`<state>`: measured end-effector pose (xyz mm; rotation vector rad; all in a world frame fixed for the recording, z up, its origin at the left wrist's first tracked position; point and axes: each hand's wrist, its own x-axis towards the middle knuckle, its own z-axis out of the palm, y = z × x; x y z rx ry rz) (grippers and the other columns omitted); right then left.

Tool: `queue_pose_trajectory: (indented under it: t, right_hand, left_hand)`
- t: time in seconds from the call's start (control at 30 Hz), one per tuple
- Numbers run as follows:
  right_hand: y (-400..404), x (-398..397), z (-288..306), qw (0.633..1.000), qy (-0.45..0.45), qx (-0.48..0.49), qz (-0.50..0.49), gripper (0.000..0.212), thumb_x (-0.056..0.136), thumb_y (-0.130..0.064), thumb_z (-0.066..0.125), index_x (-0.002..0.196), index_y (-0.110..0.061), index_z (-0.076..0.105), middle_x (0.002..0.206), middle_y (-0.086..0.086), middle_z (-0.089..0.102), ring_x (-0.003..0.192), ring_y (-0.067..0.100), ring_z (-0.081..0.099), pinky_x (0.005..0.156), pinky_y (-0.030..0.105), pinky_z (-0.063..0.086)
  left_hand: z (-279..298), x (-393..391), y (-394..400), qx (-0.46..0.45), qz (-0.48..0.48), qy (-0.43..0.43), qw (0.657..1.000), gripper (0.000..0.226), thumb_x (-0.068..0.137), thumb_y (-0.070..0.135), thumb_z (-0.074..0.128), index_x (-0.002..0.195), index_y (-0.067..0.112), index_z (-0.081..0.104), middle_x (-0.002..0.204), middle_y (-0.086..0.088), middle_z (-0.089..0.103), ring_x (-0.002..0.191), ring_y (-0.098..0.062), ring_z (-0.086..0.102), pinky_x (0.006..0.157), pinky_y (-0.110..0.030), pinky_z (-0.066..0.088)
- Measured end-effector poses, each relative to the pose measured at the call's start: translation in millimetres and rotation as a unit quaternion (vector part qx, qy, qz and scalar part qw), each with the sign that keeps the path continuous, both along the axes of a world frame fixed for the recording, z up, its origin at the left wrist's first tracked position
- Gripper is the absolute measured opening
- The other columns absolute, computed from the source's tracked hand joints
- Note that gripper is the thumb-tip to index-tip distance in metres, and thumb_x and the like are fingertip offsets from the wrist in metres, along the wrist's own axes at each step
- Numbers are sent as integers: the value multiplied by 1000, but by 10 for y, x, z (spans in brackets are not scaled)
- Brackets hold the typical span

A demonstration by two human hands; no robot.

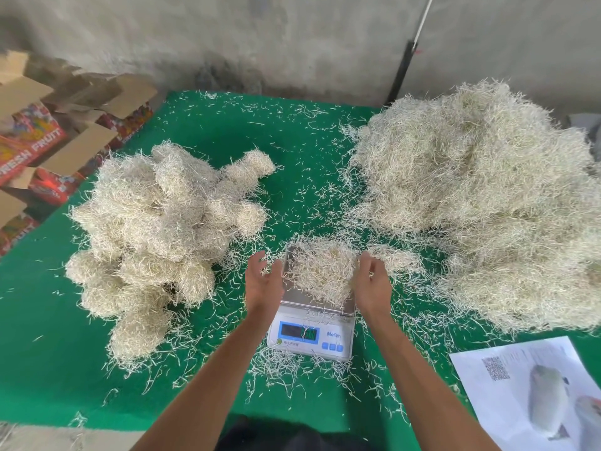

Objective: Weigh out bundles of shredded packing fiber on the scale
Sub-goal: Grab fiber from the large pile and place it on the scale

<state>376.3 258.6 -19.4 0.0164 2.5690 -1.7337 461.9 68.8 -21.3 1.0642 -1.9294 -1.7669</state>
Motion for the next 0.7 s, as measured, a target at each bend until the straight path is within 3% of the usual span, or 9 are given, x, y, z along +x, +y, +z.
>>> queue_pose_trajectory:
  t: [0.07,0.17,0.27,0.33,0.37,0.43,0.57,0.63,0.7]
  right_hand:
    - [-91,-3,-6,1000,-17,1,16,42,107,-61,30,114,-25,52,87,4,70,69,17,70,59,37,61]
    - [-287,10,5,998,-38,2,49,47,111,-49,29,98,-12,56,81,6,61,65,18,61,56,29,56]
    - [-494,111,55,994,-15,-4,107,36,111,-38,41,117,-10,62,92,-3,63,61,1,60,56,11,48]
    - [-579,193,78,990,6,-42,133,33,109,-42,44,121,-24,68,83,-15,66,58,-2,59,57,11,48]
    - [-590,219,100,987,-18,-85,137,31,108,-46,44,112,-31,71,71,-16,61,53,0,52,53,13,46]
    - [-577,184,155,974,-81,-178,110,36,106,-47,47,91,-27,73,60,-9,53,51,11,43,46,21,40]
    - [-501,-42,265,976,-73,-196,62,28,106,-44,55,103,-21,71,68,-2,63,60,17,54,58,32,50]
    - [-478,-96,315,974,-84,-173,123,40,99,-61,57,108,-24,70,64,-7,54,60,15,50,60,29,47]
    - [-445,-152,370,968,-103,-115,199,62,90,-75,58,107,-16,70,59,-9,46,54,13,45,57,23,45]
  left_hand:
    - [84,-147,19,24,-20,-17,999,52,98,44,56,145,39,35,138,-1,48,68,-11,59,66,-42,64]
    - [227,-336,131,30,-131,-64,989,53,101,55,43,149,39,29,151,-15,42,92,-11,55,93,-40,49]
    - [259,-439,281,146,-147,-64,976,94,83,78,53,157,34,15,163,0,23,140,-23,36,111,-46,30]
    - [261,-480,292,219,-102,-46,969,127,61,83,73,158,30,10,162,-1,24,141,-23,34,112,-43,30]
    - [266,-492,274,237,-77,-36,968,134,57,76,81,158,28,9,160,-6,28,138,-23,36,111,-42,31]
    - [264,-502,198,233,-23,-35,972,132,61,58,89,159,23,8,157,-13,31,139,-29,37,111,-45,31]
    - [331,-403,49,197,-41,-70,977,117,62,55,85,153,17,24,152,-11,36,132,-29,44,111,-49,36]
    - [425,-371,10,239,-92,-31,966,92,57,54,84,131,10,51,140,-10,55,109,-22,63,91,-41,55]
    - [512,-316,-13,255,-130,-21,958,74,60,48,83,122,15,61,126,-12,67,97,-23,71,74,-36,59]
